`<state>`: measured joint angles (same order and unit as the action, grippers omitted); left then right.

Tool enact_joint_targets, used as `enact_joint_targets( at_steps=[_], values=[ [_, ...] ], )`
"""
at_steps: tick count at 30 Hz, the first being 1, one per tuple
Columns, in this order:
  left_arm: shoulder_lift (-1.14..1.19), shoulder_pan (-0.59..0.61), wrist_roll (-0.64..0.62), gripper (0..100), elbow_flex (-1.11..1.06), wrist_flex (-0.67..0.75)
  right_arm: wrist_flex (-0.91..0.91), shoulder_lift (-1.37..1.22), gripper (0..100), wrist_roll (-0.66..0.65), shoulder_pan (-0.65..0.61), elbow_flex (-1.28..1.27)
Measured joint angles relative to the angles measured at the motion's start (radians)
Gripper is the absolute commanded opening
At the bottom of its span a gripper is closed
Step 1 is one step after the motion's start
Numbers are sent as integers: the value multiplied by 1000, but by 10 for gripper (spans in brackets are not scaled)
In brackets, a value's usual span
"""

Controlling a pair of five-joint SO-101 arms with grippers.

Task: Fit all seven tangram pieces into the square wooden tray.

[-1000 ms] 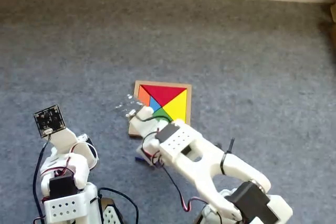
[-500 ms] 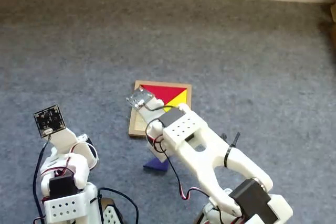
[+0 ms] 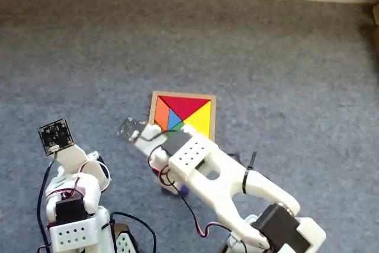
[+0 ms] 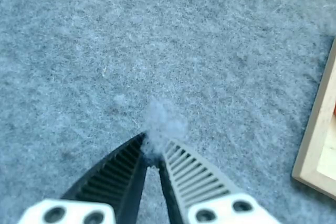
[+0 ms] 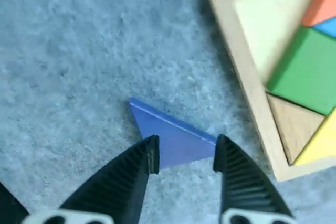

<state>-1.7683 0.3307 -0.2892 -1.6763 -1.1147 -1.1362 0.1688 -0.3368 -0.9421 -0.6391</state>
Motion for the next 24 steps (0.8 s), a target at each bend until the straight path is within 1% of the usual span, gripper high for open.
enact_joint_targets(
  at_steps=[3, 10, 13, 20, 24],
  values=[
    [0, 0, 0, 6, 0, 0, 20, 0, 259, -15, 0, -11],
    [0, 0, 0, 6, 0, 0, 29, 0, 260, -20, -63, -20],
    [0, 0, 0, 6, 0, 0, 31, 0, 260, -20, -71, -41],
    [0, 0, 0, 6, 0, 0, 149, 0, 260, -20, -77, -147],
    [0, 0, 0, 6, 0, 0, 157, 0, 260, -20, -77, -150]
  ],
)
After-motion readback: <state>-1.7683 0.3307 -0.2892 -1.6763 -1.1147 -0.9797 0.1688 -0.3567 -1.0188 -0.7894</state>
